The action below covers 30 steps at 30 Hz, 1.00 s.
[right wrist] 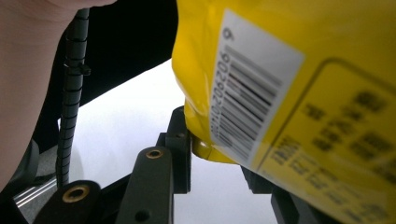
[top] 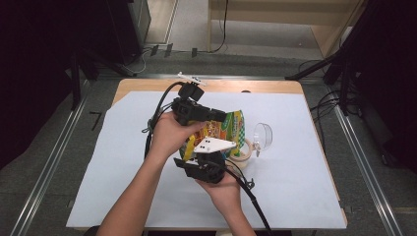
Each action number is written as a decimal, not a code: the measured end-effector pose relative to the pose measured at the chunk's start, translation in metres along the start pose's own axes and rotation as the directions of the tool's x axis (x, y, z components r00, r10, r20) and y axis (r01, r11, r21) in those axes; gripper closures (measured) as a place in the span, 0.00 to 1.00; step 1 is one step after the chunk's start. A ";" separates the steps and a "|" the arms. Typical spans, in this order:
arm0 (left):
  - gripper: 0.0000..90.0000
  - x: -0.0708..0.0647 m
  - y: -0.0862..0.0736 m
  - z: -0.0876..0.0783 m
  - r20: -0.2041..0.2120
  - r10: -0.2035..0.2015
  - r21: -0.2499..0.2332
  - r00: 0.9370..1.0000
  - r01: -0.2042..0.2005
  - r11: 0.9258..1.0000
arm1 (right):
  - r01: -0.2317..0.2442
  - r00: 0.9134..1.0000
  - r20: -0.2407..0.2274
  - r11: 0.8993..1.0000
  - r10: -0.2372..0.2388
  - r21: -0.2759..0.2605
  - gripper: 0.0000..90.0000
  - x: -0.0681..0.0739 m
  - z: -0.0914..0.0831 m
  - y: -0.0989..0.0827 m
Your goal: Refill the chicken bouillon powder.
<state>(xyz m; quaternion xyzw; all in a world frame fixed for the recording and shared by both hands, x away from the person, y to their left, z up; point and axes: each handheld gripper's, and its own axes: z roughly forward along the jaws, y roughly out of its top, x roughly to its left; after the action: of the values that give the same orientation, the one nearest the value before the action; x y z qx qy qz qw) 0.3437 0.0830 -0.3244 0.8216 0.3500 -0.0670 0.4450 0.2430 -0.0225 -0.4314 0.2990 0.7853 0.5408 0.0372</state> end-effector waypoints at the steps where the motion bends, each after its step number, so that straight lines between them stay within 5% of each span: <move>1: 0.89 0.000 0.000 0.000 -0.001 0.001 0.002 1.000 -0.001 1.000 | 0.000 1.000 0.000 1.000 0.000 0.002 0.77 0.000 0.000 0.000; 16: 0.90 0.004 0.002 0.001 0.017 -0.019 -0.004 1.000 0.019 1.000 | -0.005 1.000 0.004 1.000 0.005 -0.002 0.77 -0.001 0.001 0.001; 30: 0.90 0.005 0.009 0.002 -0.008 -0.014 0.000 1.000 0.014 1.000 | -0.030 0.999 -0.012 1.000 0.030 -0.006 0.77 -0.006 0.003 0.007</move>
<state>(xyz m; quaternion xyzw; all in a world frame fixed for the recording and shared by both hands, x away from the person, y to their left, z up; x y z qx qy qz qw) 0.3535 0.0813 -0.3219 0.8194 0.3576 -0.0670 0.4429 0.2520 -0.0217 -0.4284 0.3074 0.7793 0.5454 0.0255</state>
